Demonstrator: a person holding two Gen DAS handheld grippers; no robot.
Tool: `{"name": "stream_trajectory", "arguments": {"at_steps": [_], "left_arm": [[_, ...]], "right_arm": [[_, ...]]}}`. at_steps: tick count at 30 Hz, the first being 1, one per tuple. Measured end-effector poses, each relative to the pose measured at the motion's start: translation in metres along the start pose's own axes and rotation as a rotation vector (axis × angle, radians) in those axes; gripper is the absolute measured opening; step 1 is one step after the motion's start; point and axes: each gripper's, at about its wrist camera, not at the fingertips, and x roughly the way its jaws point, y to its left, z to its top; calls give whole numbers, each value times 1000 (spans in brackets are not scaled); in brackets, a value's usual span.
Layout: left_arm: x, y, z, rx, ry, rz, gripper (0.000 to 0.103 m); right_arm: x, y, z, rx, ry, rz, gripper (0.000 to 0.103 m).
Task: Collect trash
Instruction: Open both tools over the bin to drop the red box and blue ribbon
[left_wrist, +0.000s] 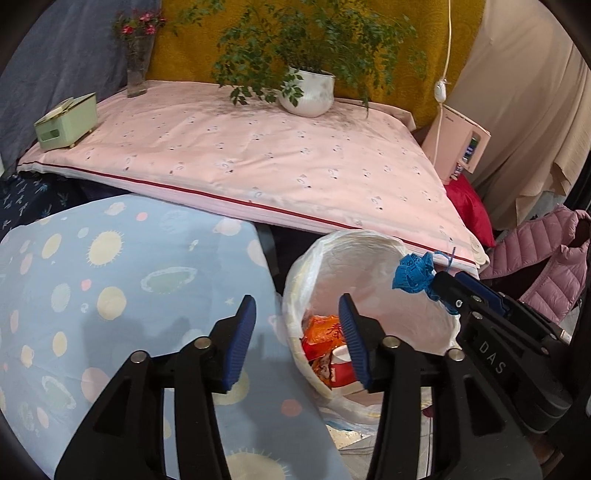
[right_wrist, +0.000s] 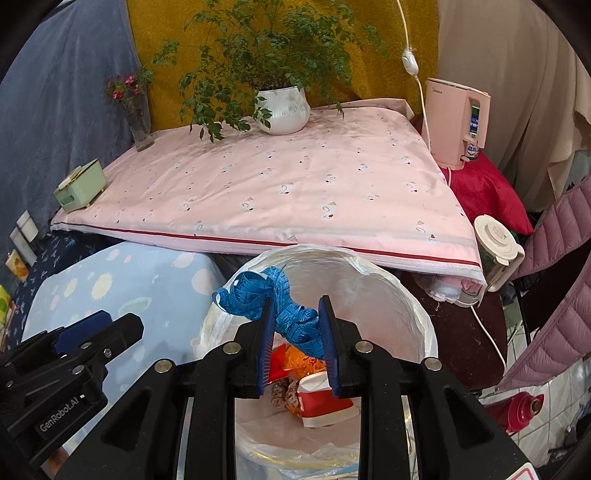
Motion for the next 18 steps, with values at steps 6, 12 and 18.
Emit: {"name": "stream_trajectory", "arguments": {"at_steps": [6,12,18], "left_arm": [[-6,11,-5,-12,-11,31,54],[-13,18,-8,-21,-18,48,55],[-22,24,-16,-28,-24,70,57]], "right_arm": [[-1,13,2,-43,-13,-23,33],[-9,22,2,-67,-26,-35,42],[-20,30,-3,-90,-35,-54,48]]}}
